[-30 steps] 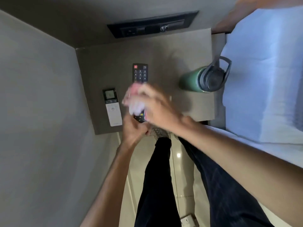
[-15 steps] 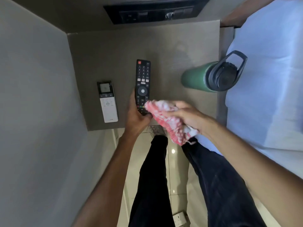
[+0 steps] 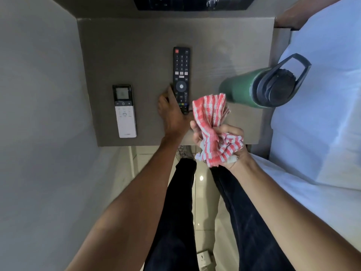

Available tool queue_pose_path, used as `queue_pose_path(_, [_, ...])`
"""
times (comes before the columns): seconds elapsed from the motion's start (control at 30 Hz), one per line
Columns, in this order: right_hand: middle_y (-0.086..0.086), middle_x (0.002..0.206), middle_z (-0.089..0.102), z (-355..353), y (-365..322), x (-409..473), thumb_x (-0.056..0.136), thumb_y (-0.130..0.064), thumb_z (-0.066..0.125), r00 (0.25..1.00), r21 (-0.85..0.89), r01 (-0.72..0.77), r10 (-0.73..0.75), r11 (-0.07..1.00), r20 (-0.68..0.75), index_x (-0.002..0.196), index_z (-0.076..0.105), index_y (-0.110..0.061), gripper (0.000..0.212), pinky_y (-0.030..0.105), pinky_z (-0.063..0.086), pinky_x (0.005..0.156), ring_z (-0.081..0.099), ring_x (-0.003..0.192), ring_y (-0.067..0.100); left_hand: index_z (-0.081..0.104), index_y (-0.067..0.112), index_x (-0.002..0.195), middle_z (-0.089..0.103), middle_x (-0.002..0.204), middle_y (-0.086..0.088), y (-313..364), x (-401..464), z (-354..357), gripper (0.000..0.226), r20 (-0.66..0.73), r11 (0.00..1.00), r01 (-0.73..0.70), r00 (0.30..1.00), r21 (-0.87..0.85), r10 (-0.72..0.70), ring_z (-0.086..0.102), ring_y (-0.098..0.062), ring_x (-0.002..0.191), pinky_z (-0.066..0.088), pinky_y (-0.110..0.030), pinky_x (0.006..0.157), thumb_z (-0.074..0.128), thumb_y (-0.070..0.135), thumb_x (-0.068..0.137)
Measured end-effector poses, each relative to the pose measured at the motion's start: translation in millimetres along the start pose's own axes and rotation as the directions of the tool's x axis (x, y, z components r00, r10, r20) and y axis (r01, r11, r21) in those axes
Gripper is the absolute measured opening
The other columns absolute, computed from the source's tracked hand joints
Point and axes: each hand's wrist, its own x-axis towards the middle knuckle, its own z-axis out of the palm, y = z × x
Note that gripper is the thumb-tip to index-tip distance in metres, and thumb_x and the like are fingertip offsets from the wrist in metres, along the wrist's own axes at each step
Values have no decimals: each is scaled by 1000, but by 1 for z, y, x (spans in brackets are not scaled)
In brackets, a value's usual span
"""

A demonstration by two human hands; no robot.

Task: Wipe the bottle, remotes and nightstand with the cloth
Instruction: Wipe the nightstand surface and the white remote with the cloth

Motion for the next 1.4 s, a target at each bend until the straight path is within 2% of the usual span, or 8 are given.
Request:
queue_pose_path(0.13, [11,97,77,6,1,5,72,-22,61,983,-93,111,-123,989,-133,104,76,-5,39,43,55,91,72,91,26,41,-8,156,48,147,-37,-15,-5,-35,87,-103,994,71,993,83,-62,49,-53,136,43,-64,112,81,35,91])
queue_pose_path(0.33, [6,73,79,36,0,31,81,-12,54,959,-278,94,-162,956,-233,75,84,-9,31,28,64,59,77,62,20,28,-7,162,40,162,-33,-84,8,-111,117,-300,884,419,887,207,-350,41,-50,148,30,-53,122,88,52,81])
queue_pose_path(0.57, [7,94,85,80,-18,48,85,-18,68,920,-526,86,-270,846,-283,101,81,-12,21,35,65,79,83,86,24,57,-7,130,55,131,-30,-72,17,-120,59,-245,916,400,887,-18,-392,62,-47,118,55,-47,103,84,25,88])
queue_pose_path(0.83, [-10,79,81,114,-7,15,76,-26,77,720,-867,277,-687,415,-98,82,74,-28,7,25,60,58,76,71,5,51,26,127,53,115,8,9,-50,-162,61,-307,995,98,947,-9,-96,67,-20,96,51,-28,74,80,52,80])
queue_pose_path(1.03, [6,122,60,195,0,-15,85,-9,66,306,-796,306,-737,-523,602,140,64,0,56,9,49,88,61,101,-6,52,37,127,71,89,15,64,-73,-221,65,-275,998,27,960,-65,-44,69,-14,73,59,-28,67,78,50,69])
queue_pose_path(1.1, [13,141,62,217,10,-10,89,-14,64,361,-647,314,-542,-695,758,147,60,-2,59,29,50,109,64,124,19,61,28,120,60,73,21,72,-72,-226,58,-279,997,-58,959,-41,44,55,-7,67,45,-7,61,70,51,68])
queue_pose_path(1.23, [8,168,45,241,17,17,106,-31,55,618,-420,266,-181,-868,765,148,62,-22,44,61,21,130,30,161,36,66,10,102,56,70,16,80,-65,-229,35,-270,985,-168,951,-30,154,50,-9,57,37,-2,58,69,37,82])
queue_pose_path(1.4, [6,127,72,264,10,47,102,-40,50,527,-477,97,-361,-874,769,101,79,-20,35,49,55,87,66,118,35,59,19,97,53,68,21,80,-53,-229,36,-237,977,-210,952,-49,193,55,10,61,37,-3,55,76,21,65])
